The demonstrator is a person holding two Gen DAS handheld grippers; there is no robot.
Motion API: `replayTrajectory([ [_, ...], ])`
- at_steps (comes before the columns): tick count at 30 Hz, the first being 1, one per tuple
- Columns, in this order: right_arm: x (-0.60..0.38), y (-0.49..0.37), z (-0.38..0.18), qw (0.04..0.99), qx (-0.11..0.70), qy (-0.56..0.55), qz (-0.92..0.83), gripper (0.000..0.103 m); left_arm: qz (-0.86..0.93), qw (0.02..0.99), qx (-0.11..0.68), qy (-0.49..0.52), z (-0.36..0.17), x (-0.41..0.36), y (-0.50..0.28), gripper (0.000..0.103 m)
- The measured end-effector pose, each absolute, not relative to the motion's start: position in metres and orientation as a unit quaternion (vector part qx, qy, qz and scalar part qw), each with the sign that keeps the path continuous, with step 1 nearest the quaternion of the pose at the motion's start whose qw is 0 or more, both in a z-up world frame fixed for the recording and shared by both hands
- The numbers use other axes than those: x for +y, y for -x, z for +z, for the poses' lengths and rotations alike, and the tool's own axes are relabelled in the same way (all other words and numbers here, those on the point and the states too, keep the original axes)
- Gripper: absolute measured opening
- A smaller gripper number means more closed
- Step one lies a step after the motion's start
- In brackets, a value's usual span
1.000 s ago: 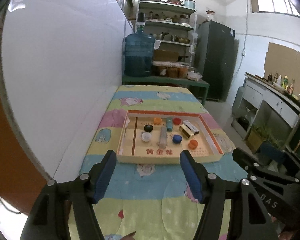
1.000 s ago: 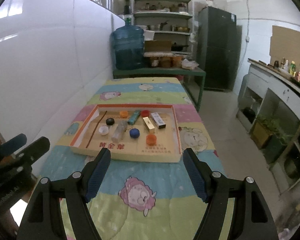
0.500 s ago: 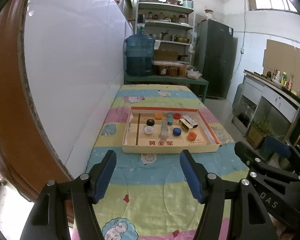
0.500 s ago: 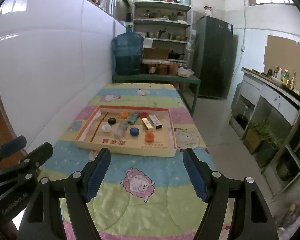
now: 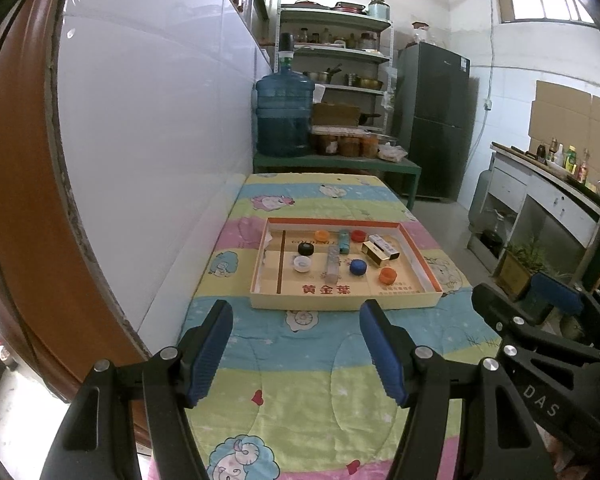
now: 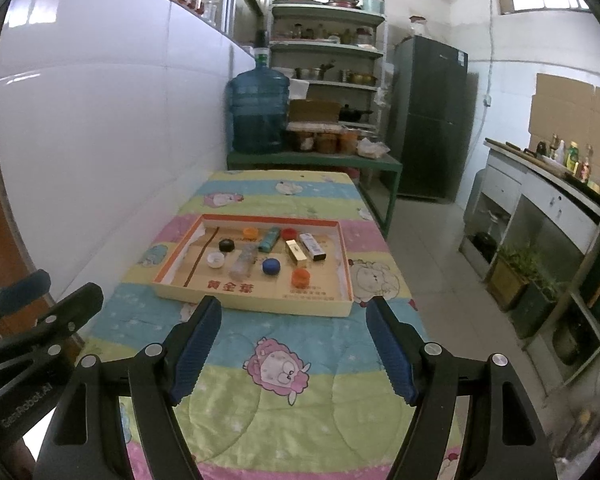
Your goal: Organize rigid objects
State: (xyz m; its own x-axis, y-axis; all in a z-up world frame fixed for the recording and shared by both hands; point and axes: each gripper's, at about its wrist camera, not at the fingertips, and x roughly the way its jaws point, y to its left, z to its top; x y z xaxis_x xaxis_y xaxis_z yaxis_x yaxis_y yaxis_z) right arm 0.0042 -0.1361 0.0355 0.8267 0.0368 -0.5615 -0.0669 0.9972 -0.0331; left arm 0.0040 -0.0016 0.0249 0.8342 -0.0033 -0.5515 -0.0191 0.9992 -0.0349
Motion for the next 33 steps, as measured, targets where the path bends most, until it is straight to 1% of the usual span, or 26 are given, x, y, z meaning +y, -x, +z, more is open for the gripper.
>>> replayTrajectory([
  [33,-0.1299,-0.006,0.0345,0.956,0.291,0.032,0.034,0.076,0.007,0.958,0.287,0.019,0.0254,0.0005,-0.0054,0.066],
])
